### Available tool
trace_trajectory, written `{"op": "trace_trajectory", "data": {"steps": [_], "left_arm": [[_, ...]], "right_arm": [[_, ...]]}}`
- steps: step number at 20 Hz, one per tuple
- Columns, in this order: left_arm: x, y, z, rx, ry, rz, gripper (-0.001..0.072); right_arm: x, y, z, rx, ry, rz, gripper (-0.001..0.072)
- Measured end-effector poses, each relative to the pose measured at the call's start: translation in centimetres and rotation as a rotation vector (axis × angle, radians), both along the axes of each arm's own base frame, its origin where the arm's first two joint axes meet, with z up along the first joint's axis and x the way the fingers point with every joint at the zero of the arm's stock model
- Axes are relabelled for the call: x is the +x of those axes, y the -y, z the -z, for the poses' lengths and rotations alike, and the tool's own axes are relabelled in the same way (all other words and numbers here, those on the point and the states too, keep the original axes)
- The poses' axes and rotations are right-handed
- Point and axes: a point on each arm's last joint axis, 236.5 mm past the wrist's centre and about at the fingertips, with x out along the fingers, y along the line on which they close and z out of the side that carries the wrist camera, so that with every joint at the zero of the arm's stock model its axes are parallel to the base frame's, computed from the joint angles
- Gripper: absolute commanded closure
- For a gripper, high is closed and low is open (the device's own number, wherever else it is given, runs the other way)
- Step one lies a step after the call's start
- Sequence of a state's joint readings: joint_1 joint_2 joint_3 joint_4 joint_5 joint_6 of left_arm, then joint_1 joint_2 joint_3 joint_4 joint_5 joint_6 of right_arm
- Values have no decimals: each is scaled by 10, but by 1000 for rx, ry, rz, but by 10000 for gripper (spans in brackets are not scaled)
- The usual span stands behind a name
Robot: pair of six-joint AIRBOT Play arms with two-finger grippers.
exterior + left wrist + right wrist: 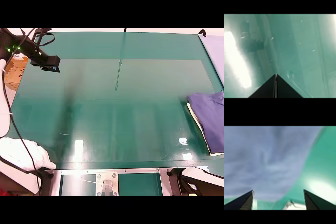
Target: Fold the shirts.
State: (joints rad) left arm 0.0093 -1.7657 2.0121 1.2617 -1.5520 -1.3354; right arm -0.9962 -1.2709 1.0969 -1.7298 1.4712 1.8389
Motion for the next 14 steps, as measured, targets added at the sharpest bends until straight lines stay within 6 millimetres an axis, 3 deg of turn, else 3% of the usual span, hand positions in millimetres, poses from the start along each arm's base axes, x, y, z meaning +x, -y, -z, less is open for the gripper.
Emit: {"op": "trace_trajectory", "data": {"steps": [1,2,3,7,9,12,14], "left_arm": [[0,2,-1,-10,3,2,690],[1,5,-4,-23,8,4,691],[1,9,-9,-41,19,8,691],[-5,21,-43,-97,80,-2,691],[-15,25,-58,-115,93,-10,691],[-49,38,-65,-131,60,-1,691],[-81,51,-55,-137,11,9,691]], "right_arm": [[-2,-2,-4,7,-10,14,188],[0,-3,-9,11,-8,21,542],[9,-6,-14,18,13,20,655],[71,-22,-39,15,152,-102,697],[110,-40,-50,5,231,-208,697],[164,-98,-58,52,366,-390,697],[180,-150,-53,113,425,-520,697]]}}
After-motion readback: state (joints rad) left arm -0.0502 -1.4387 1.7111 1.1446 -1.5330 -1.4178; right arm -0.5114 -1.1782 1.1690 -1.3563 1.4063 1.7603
